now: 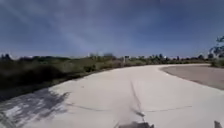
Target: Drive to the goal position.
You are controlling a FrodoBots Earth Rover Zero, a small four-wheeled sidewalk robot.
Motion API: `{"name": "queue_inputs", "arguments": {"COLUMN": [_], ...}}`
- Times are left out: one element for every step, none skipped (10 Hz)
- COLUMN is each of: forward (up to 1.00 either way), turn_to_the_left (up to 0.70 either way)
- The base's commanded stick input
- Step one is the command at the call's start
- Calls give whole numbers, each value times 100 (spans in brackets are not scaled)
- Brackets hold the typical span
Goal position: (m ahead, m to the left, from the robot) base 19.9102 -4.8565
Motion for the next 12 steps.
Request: {"name": "queue_inputs", "arguments": {"forward": [85,85,85,85,85,85,85,85,85,85,85,85], "turn_to_the_left": [0,0,0,0,0,0,0,0,0,0,0,0]}}
